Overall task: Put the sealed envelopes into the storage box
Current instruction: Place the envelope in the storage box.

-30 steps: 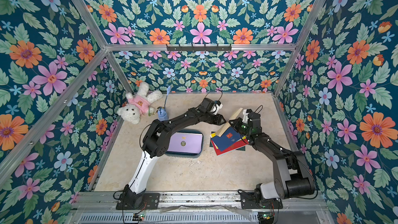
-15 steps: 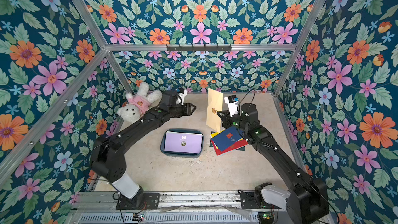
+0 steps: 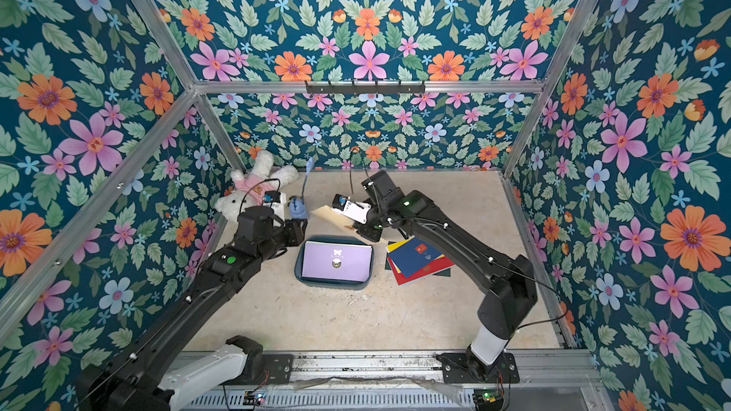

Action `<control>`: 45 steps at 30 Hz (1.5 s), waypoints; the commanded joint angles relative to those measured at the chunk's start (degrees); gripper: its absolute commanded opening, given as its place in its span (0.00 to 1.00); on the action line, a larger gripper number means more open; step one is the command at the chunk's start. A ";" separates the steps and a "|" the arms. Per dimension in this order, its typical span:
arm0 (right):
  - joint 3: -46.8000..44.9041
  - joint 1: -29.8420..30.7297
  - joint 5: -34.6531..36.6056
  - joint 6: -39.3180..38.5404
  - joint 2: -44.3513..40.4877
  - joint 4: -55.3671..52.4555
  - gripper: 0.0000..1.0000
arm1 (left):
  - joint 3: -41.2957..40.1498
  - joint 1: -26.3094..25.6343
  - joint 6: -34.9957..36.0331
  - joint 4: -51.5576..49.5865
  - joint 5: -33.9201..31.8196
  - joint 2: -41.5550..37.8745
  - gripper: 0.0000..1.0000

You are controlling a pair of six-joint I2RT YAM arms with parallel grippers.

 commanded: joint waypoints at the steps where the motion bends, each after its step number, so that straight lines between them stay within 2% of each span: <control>1: 4.65 1.70 1.49 -4.06 3.93 -11.06 0.00 | -2.15 0.35 0.79 -3.42 -8.87 -3.10 0.52; 9: 14.48 5.20 3.68 -4.58 13.18 -16.86 0.00 | -2.06 0.34 1.91 -4.30 -10.79 -5.07 0.52; 20: 18.87 9.49 11.70 -4.91 21.59 -18.67 0.00 | -2.85 0.34 1.23 -4.94 -11.10 -5.66 0.54; 22: 20.01 9.98 12.14 -4.76 22.83 -19.06 0.14 | -2.69 0.34 1.22 -4.92 -11.13 -5.35 0.54; 25: 21.25 10.46 12.11 -4.60 24.05 -18.69 0.25 | -2.39 0.34 1.03 -4.74 -10.61 -4.73 0.54; 34: 19.61 10.47 8.49 -5.65 23.95 -15.65 0.28 | -3.09 0.34 0.30 -4.13 -9.72 -4.84 0.54; 39: 14.75 7.48 5.09 1.14 19.69 -6.72 0.26 | -3.49 0.34 -0.49 -3.18 -7.86 -3.95 0.54; 42: 1.92 3.95 2.25 9.22 11.18 7.10 0.28 | -3.77 0.34 -1.50 -1.22 -5.62 -2.84 0.54; 45: -12.54 -0.92 5.83 24.33 1.66 23.49 0.32 | -3.48 0.34 -2.22 2.15 -0.88 -0.10 0.54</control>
